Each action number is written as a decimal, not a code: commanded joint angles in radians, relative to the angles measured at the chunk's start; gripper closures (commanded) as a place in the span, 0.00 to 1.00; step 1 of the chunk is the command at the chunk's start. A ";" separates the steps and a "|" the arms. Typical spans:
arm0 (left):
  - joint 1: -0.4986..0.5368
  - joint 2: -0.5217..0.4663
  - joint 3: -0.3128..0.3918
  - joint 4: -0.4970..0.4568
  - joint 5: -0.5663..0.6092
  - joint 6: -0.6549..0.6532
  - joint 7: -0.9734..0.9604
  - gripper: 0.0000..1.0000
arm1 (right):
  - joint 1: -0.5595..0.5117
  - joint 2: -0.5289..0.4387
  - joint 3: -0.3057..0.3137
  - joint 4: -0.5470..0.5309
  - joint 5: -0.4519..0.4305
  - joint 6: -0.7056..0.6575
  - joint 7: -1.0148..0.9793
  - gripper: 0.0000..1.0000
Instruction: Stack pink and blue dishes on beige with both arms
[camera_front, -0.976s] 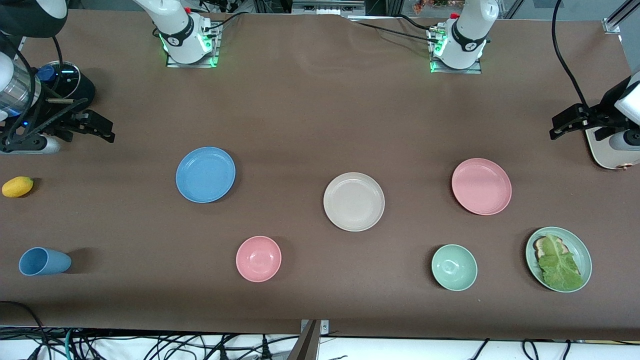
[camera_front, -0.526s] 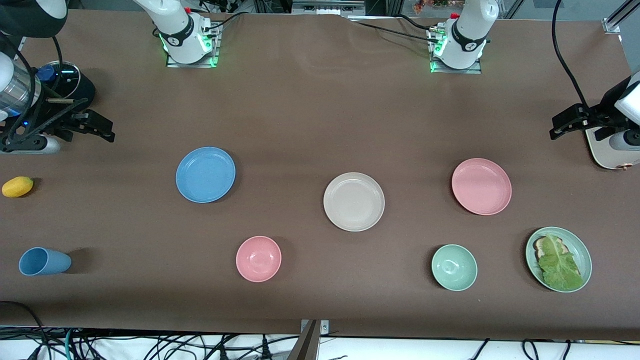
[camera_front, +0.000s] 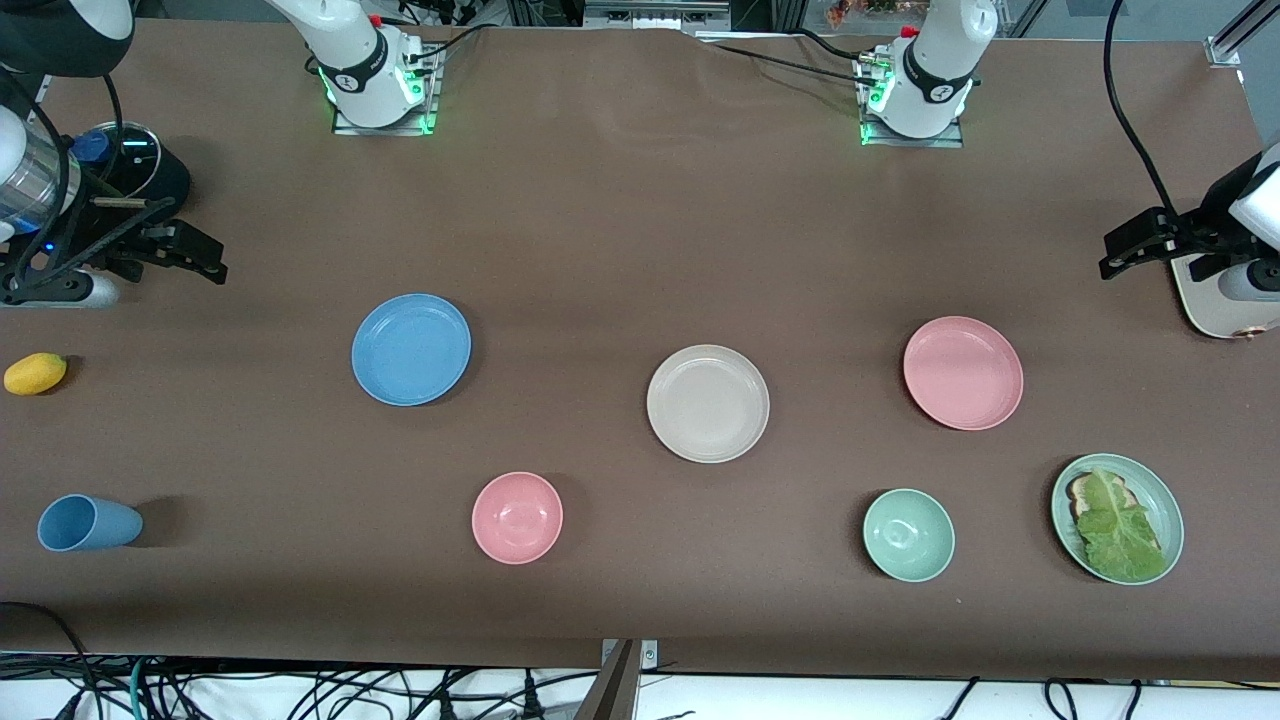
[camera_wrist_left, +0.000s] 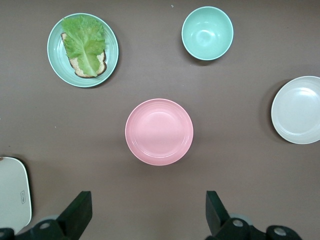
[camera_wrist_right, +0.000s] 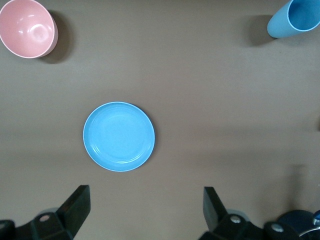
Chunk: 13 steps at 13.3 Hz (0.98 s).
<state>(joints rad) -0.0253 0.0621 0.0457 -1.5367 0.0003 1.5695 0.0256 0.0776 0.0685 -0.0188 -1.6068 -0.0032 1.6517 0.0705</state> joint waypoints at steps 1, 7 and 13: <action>-0.002 0.016 0.002 0.035 -0.003 -0.008 0.004 0.00 | -0.001 -0.007 -0.001 0.002 -0.009 -0.013 -0.011 0.00; -0.002 0.016 0.002 0.035 -0.003 -0.008 0.004 0.00 | -0.001 -0.007 -0.001 -0.002 -0.009 -0.013 -0.011 0.00; -0.002 0.016 0.002 0.035 -0.002 -0.008 0.004 0.00 | -0.002 -0.010 -0.001 -0.012 -0.008 -0.013 -0.011 0.00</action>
<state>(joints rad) -0.0253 0.0621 0.0457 -1.5367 0.0003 1.5695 0.0256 0.0774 0.0694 -0.0189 -1.6094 -0.0038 1.6452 0.0705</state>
